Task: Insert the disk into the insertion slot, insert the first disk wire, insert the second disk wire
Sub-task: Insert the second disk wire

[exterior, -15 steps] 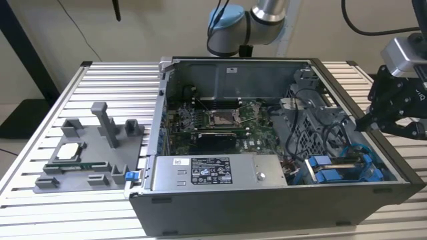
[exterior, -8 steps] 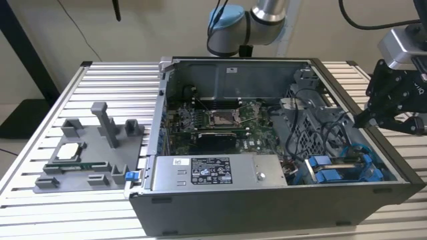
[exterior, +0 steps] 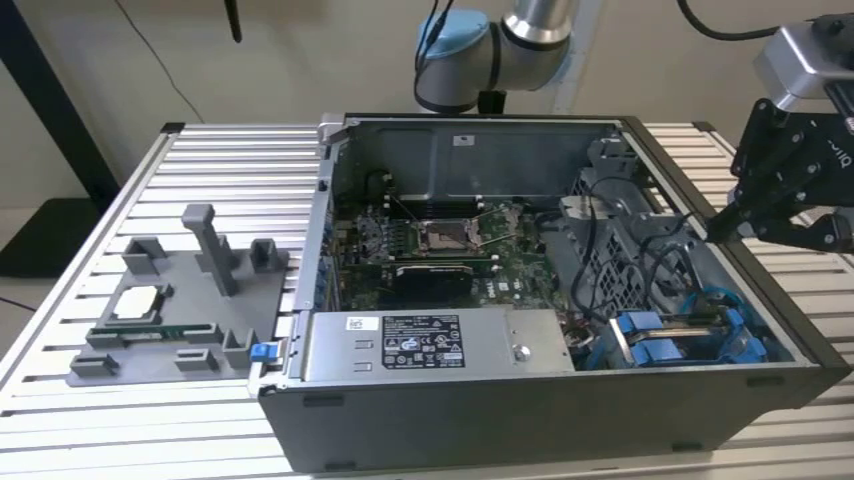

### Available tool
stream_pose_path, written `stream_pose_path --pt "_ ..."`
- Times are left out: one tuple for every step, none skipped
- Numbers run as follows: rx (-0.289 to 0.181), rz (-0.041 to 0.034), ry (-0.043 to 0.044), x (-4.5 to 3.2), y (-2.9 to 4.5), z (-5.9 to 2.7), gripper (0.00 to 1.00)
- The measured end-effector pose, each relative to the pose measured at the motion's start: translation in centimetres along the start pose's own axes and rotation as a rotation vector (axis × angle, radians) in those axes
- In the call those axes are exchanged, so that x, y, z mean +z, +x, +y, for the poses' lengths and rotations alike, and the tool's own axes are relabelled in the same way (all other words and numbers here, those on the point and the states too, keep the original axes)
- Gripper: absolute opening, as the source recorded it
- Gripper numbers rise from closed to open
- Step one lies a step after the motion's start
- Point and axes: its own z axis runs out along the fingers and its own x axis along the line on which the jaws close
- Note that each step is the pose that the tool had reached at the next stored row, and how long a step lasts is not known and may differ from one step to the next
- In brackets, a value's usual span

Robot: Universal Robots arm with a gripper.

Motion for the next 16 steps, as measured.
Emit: stream_pose_path --pt "0.0 -0.0001 0.0007 -0.16 -0.04 0.1 0.0" --pt "0.0 -0.0002 0.0014 -0.3 -0.07 0.2 0.0" --pt "-0.001 -0.0002 0.0023 -0.44 -0.1 0.3 0.0" --pt "-0.001 -0.0002 0.003 -0.56 -0.13 0.39 0.0" --pt "-0.001 -0.0003 0.0038 -0.67 -0.16 0.48 0.0" --pt "-0.001 -0.0004 0.0045 -0.77 -0.18 0.57 0.0" --pt "-0.002 -0.0005 0.0051 -0.87 -0.2 0.65 0.0" --pt "-0.002 -0.0006 0.0058 -0.95 -0.22 0.73 0.0" --pt "-0.002 -0.0006 0.0064 -1.03 -0.23 0.82 0.0" --pt "-0.002 -0.0007 0.0071 -1.09 -0.24 0.9 0.0" --pt "-0.002 -0.0009 0.0076 -1.13 -0.25 0.99 0.0" --pt "-0.003 -0.001 0.0083 -1.16 -0.25 1.09 0.0" --pt "-0.003 -0.0008 0.009 -1.19 -0.25 1.19 0.0" --pt "-0.003 -0.0009 0.0097 -1.2 -0.24 1.3 0.0" --pt "-0.003 -0.0011 0.0105 -1.21 -0.24 1.42 0.0" --pt "-0.003 -0.0012 0.0114 -1.21 -0.23 1.54 0.0"
